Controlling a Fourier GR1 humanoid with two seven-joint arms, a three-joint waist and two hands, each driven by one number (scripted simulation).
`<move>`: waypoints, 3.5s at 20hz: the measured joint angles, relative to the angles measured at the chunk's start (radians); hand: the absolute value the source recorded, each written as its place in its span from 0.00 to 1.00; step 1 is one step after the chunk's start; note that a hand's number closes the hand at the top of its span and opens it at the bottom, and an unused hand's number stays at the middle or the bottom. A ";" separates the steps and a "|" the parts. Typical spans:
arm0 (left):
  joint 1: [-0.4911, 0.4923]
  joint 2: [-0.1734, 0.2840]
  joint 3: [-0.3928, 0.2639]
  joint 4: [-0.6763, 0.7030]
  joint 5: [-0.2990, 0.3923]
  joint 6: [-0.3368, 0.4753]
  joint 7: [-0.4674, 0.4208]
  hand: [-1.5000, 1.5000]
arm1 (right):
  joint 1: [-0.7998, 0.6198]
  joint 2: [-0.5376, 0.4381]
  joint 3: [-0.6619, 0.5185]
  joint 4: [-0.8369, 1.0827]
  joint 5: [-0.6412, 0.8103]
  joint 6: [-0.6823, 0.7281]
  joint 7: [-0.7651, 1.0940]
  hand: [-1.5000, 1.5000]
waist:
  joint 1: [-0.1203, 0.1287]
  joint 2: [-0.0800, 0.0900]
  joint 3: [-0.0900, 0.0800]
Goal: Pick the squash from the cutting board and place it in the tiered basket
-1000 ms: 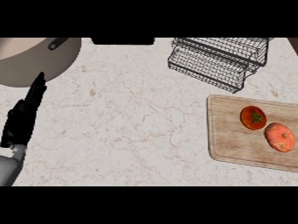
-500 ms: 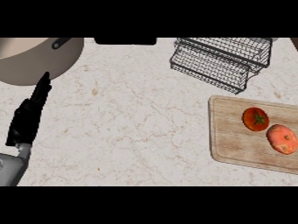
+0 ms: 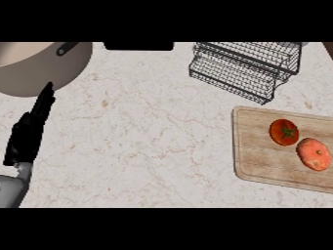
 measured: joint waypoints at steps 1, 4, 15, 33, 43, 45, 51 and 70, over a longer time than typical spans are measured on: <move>-0.010 -0.010 0.004 0.009 -0.009 0.001 0.002 0.50 | 0.003 0.003 -0.001 -0.011 0.003 0.008 0.004 0.00 | -0.004 0.000 0.000; -0.014 -0.015 0.021 0.006 -0.021 -0.015 0.017 0.50 | -0.012 0.037 0.025 -0.013 0.045 0.017 0.014 0.00 | -0.006 -0.001 0.000; 0.019 -0.057 0.059 -0.005 -0.072 -0.042 -0.001 0.50 | -0.008 0.076 0.078 -0.058 0.207 0.055 0.055 0.00 | -0.010 -0.002 0.000; 0.005 -0.107 0.111 -0.019 -0.131 -0.081 0.034 0.50 | -0.053 0.239 0.092 0.040 0.339 0.077 0.071 0.00 | -0.011 -0.002 0.000; 0.042 -0.126 0.154 -0.051 -0.159 -0.127 0.035 0.50 | -0.117 0.340 0.044 0.205 0.380 0.121 0.013 0.00 | -0.009 -0.002 0.000; 0.040 -0.137 0.161 -0.048 -0.169 -0.131 0.033 0.50 | -0.125 0.360 0.034 0.221 0.390 0.131 0.007 0.00 | -0.009 -0.002 0.000; 0.028 -0.159 0.180 -0.030 -0.194 -0.142 0.025 0.50 | -0.170 0.416 0.010 0.305 0.393 0.176 -0.022 1.00 | -0.010 -0.003 -0.004; 0.051 -0.188 0.208 -0.057 -0.230 -0.181 0.020 0.50 | -0.224 0.483 -0.020 0.161 0.524 0.188 -0.019 1.00 | -0.003 -0.005 -0.004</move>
